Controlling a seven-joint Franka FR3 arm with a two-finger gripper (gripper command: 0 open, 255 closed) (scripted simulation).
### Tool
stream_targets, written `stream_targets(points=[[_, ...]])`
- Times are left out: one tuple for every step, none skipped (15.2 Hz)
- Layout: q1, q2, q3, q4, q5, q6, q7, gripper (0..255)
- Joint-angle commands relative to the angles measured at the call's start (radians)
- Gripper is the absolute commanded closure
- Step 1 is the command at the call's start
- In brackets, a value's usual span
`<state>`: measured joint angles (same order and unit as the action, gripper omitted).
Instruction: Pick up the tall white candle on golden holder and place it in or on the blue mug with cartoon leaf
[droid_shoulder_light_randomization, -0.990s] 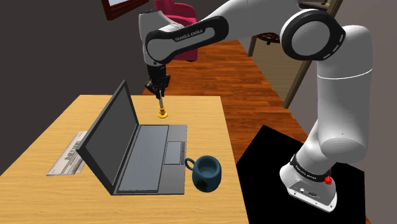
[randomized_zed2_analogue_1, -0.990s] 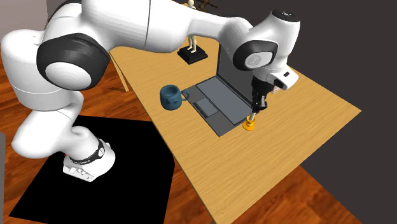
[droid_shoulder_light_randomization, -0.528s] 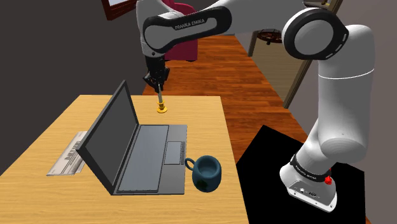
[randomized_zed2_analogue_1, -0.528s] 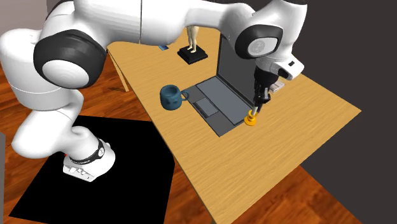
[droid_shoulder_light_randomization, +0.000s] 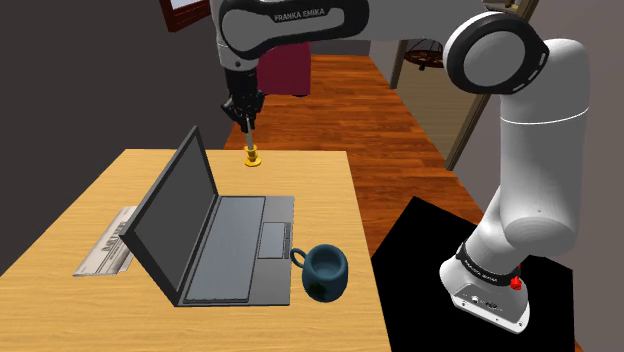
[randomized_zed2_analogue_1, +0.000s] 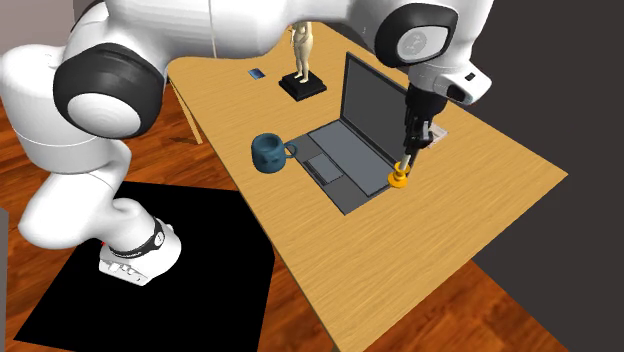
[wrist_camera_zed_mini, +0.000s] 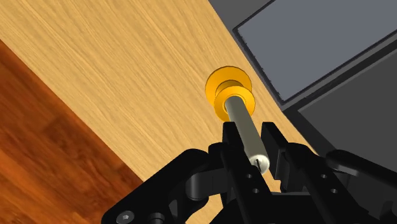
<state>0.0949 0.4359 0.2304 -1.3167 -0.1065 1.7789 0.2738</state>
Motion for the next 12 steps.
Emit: stream_targets(points=[[0.001,-0.002,0.001,0.022,0.001,-0.024,0.0,255],[0.003,0.0,0.001,0.038,0.0,-0.038,-0.001,255],[0.004,0.002,0.001,0.054,0.0,-0.053,-0.001,255],[0.005,0.004,0.001,0.071,0.0,-0.068,-0.001,255],[0.006,0.007,0.001,0.089,-0.001,-0.082,-0.002,255],[0.008,0.01,0.001,0.107,-0.001,-0.098,-0.002,255],[0.009,0.013,0.001,0.126,-0.002,-0.113,-0.002,255],[0.011,0.017,0.001,0.145,-0.002,-0.129,-0.003,255],[0.013,0.021,0.001,0.166,-0.003,-0.145,-0.003,255],[0.015,0.025,0.001,0.181,-0.004,-0.157,-0.003,255],[0.013,-0.023,0.006,0.112,0.004,-0.136,0.007,255],[0.013,-0.068,0.012,0.05,0.011,-0.118,0.016,255]])
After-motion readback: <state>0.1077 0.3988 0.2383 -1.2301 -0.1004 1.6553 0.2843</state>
